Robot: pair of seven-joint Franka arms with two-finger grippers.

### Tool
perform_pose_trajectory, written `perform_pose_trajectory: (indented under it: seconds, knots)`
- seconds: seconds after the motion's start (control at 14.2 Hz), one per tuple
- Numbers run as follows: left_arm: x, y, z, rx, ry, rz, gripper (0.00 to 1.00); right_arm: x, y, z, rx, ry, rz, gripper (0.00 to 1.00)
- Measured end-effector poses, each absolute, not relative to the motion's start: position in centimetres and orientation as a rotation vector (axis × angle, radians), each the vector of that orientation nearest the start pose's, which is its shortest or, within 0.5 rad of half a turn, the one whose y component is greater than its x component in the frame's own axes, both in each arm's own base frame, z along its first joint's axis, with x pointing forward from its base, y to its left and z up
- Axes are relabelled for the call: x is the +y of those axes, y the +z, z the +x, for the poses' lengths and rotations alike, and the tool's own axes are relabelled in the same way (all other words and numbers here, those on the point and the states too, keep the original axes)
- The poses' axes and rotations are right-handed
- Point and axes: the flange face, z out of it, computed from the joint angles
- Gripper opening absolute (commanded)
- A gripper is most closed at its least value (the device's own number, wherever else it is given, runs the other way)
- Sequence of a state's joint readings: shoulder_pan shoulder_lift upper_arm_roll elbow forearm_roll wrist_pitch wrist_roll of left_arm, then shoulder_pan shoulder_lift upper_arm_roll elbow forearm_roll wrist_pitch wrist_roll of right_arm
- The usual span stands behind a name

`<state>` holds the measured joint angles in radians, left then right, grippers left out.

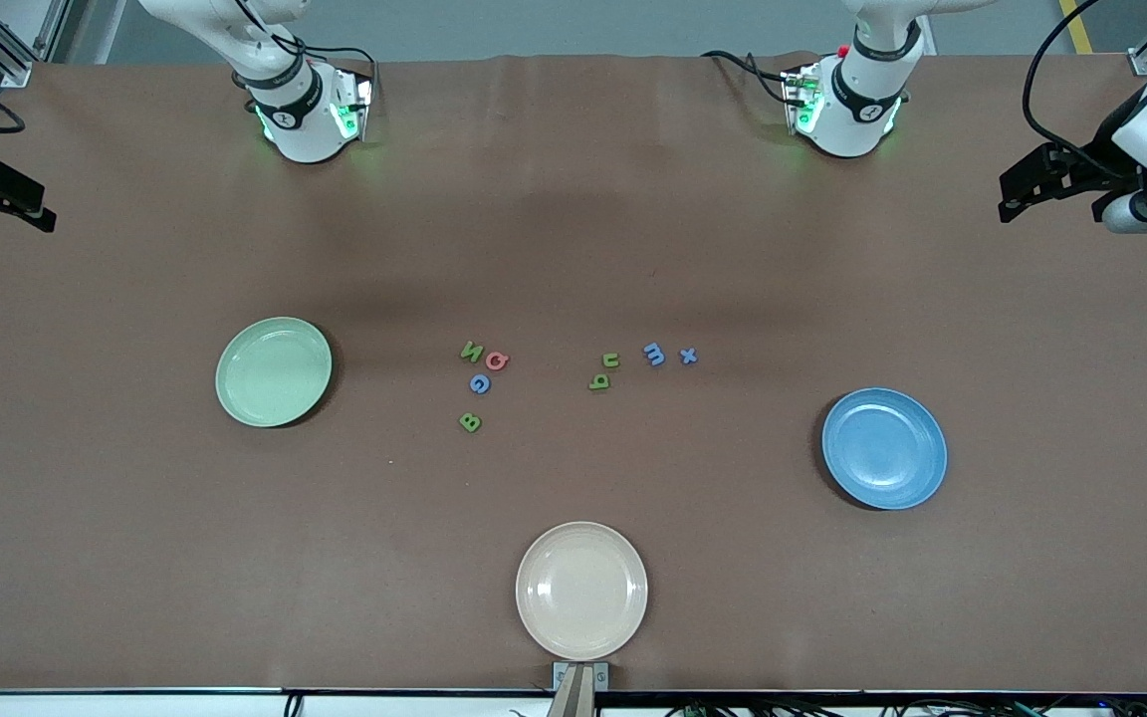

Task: Sort upper and lower case letters into plates
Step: 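Reach both grippers down toward the foam letters in the middle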

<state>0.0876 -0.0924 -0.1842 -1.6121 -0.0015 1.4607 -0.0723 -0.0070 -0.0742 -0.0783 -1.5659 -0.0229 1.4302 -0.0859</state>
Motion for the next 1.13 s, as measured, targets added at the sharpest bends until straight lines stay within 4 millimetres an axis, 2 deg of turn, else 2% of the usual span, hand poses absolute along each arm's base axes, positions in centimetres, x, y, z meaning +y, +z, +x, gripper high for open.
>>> perform_pose_trajectory:
  seconds: [0.42, 0.7, 0.92, 1.13]
  knots:
    - [-5.4, 64.4, 51.2, 0.026, 0.096, -3.12, 1.0, -4.7, 65.9, 51.2, -0.005, 0.092, -3.152, 1.0]
    - [-5.6, 63.5, 51.8, 0.029, 0.122, -3.121, 1.0, -4.6, 65.9, 51.2, -0.006, 0.092, -3.152, 1.0]
    - [-8.4, 61.2, 52.8, -0.053, 0.133, -3.12, 1.0, -4.4, 66.0, 51.2, -0.005, 0.087, -3.13, 1.0]
    - [-12.2, 56.4, 54.0, -0.149, 0.059, -3.127, 1.0, -4.3, 66.2, 51.2, -0.001, 0.073, -3.087, 1.0]
